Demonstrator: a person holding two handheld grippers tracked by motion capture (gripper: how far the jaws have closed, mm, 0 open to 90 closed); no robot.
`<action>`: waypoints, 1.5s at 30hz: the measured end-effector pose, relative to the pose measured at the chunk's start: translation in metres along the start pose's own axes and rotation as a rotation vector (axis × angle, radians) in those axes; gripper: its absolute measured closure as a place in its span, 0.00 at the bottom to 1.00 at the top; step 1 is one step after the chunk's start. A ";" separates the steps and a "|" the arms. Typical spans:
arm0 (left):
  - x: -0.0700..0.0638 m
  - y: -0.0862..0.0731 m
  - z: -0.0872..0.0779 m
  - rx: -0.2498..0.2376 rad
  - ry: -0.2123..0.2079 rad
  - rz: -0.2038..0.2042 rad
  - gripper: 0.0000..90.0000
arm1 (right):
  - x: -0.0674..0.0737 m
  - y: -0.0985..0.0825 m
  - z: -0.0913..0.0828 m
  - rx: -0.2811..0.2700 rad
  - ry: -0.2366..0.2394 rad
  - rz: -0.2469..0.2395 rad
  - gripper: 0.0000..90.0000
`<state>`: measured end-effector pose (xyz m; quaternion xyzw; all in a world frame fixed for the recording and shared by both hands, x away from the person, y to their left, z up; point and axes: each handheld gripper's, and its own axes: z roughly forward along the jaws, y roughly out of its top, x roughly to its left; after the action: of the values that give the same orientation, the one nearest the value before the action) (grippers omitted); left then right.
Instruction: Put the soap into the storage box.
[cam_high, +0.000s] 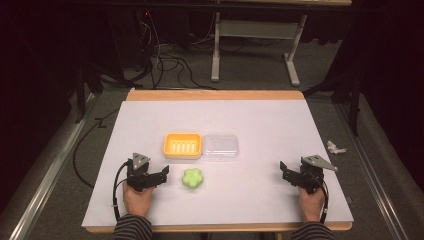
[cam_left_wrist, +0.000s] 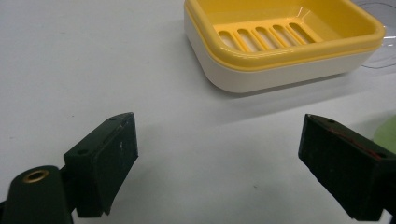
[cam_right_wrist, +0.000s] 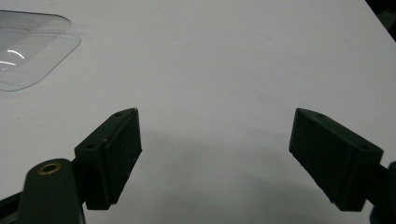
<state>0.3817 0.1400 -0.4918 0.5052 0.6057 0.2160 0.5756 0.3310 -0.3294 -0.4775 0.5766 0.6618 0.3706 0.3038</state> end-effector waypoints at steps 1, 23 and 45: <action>0.000 0.000 0.000 0.000 0.001 0.002 0.14 | 0.000 0.000 -0.001 -0.004 0.002 -0.006 0.19; -0.003 -0.001 0.000 0.022 -0.015 0.024 0.13 | 0.002 -0.001 -0.002 -0.023 0.010 -0.027 0.29; -0.017 -0.006 -0.009 0.106 -0.059 0.040 0.11 | 0.006 -0.001 -0.001 -0.010 0.017 -0.062 0.27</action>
<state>0.3679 0.1257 -0.4860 0.5531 0.5888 0.1800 0.5612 0.3290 -0.3240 -0.4775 0.5509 0.6801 0.3691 0.3126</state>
